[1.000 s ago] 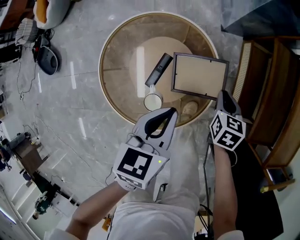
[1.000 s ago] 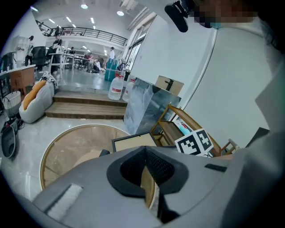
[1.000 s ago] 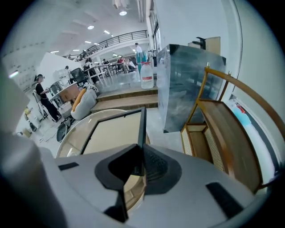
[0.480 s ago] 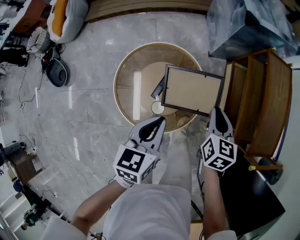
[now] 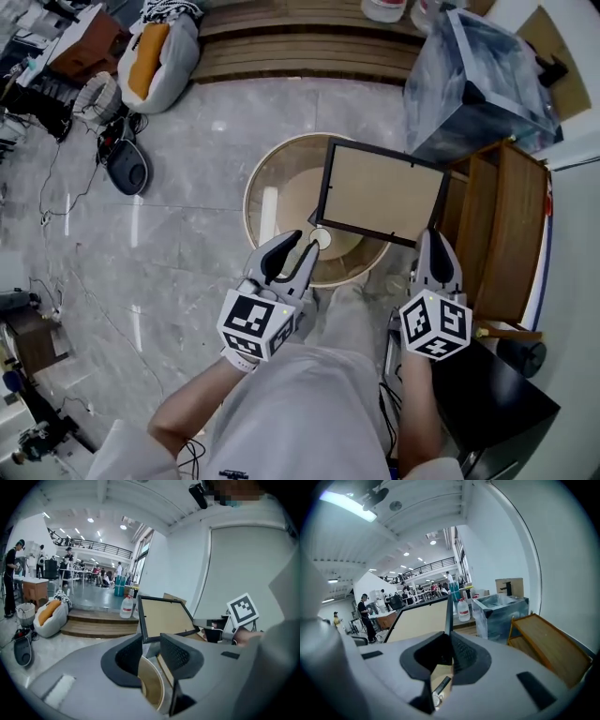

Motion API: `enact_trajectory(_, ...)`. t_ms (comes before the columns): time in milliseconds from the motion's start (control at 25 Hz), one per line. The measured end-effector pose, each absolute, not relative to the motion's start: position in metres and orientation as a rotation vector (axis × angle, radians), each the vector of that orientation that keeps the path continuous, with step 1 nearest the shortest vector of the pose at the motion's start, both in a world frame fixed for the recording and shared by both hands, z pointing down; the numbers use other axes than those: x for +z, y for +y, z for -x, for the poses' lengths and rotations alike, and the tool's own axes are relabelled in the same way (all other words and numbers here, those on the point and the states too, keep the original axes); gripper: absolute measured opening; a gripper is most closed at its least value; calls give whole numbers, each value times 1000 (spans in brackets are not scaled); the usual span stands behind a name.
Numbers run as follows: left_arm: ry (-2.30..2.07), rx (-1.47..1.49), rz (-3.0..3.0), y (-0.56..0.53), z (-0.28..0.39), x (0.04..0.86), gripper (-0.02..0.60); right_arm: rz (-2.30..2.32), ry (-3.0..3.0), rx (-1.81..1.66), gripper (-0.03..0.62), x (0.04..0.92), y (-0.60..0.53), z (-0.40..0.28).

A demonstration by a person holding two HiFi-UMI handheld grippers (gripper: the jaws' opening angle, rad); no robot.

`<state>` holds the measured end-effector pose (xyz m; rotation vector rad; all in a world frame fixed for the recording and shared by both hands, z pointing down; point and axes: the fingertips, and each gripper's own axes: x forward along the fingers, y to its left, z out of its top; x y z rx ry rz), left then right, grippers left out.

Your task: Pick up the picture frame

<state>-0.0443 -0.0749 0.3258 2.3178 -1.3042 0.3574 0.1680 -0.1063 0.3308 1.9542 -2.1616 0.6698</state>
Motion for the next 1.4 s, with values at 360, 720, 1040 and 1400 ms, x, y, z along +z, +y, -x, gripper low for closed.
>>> enact_trajectory(360,-1049,11,-2284,-77,56,279,221,-1988,-2272,593,35,267,-76,-143)
enact_trajectory(720,-988,-49,-2307,-77,68,261,113,-2009,-2294,541,35,243,-60,-124)
enact_trajectory(1040,-1005,24,-2361,-78,77,252,103,-2049,-2255,556,35,243,-53,-115)
enact_trajectory(1400,-1020,15,-2389,-76,92,240,103,-2044,-2274,466,37,223,-51,-98)
